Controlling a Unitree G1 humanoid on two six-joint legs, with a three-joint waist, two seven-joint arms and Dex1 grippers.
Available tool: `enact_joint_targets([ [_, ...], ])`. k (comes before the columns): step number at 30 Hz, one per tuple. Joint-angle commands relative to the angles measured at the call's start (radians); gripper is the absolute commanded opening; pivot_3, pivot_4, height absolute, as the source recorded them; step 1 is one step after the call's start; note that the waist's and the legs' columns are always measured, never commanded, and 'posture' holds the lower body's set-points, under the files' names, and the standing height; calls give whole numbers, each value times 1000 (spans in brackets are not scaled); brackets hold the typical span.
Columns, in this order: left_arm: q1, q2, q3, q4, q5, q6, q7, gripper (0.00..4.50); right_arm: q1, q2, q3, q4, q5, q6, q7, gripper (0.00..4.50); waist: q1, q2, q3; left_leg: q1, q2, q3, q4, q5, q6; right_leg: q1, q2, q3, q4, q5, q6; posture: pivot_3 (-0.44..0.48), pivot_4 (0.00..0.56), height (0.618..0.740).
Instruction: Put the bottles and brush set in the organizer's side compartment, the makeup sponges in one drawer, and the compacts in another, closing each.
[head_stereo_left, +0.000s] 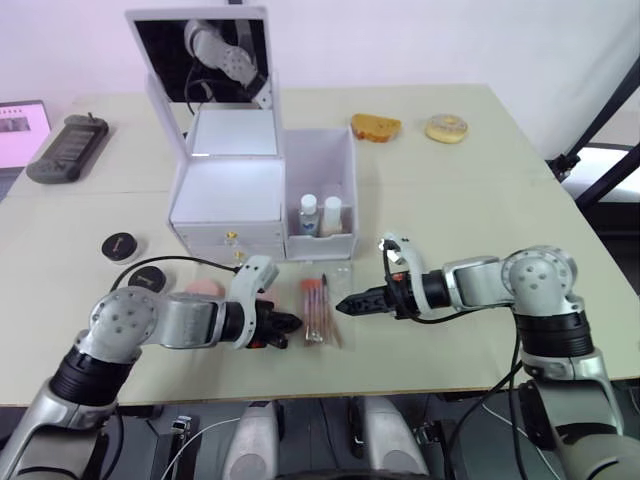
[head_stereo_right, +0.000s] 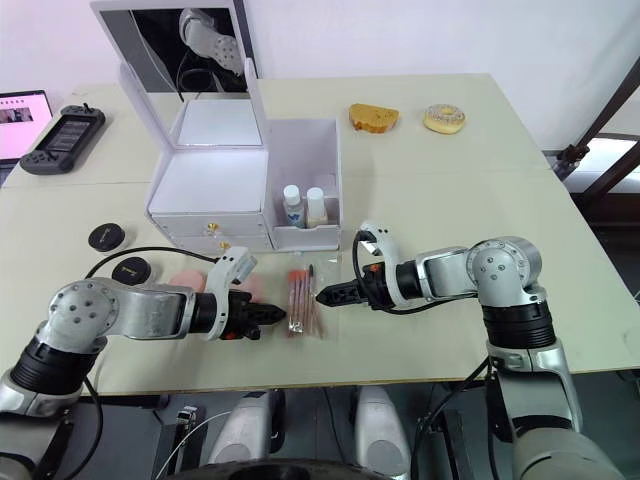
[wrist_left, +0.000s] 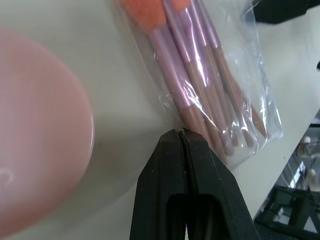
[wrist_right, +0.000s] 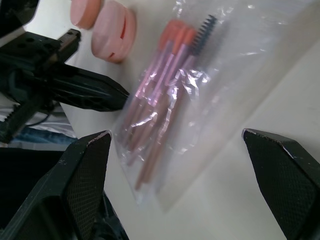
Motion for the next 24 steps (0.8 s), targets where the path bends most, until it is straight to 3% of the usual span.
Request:
enact_joint_targets([
  [1, -3, -6, -13, 8, 27, 9, 13, 56, 5, 66, 26, 45, 22, 12, -41, 4500, -2, -2, -2, 0, 0, 0, 0, 0, 0, 0, 0, 0, 0, 0, 0, 0, 150, 740],
  [12, 22, 0, -5, -17, 34, 14, 32, 56, 0, 221, 2, 161, -20, 12, -61, 4500, -6, -2, -6, 5, 0, -1, -3, 0, 0, 2, 1, 0, 0, 0, -1, 0, 150, 740],
  [19, 29, 3, 1, -24, 45, 13, 31, 56, 3, 240, -5, 196, -73, 12, -33, 4500, -7, -2, -7, 6, 0, -1, -4, 0, 0, 2, 1, 0, -1, -1, 1, 0, 150, 740],
  [22, 24, 11, 6, -15, 70, 18, 20, 0, -2, 231, -13, 203, -100, 12, -17, 3639, -6, -2, -7, 6, 0, -1, -4, 0, 0, 2, 1, 0, -1, -1, 2, 0, 150, 740],
  [24, 25, 24, 13, -24, 79, 26, -2, 0, -3, 214, -14, 207, -106, 12, 3, 2629, -6, -2, -7, 6, 0, -1, -4, 0, 0, 2, 1, 0, -2, -1, 2, 0, 150, 740],
])
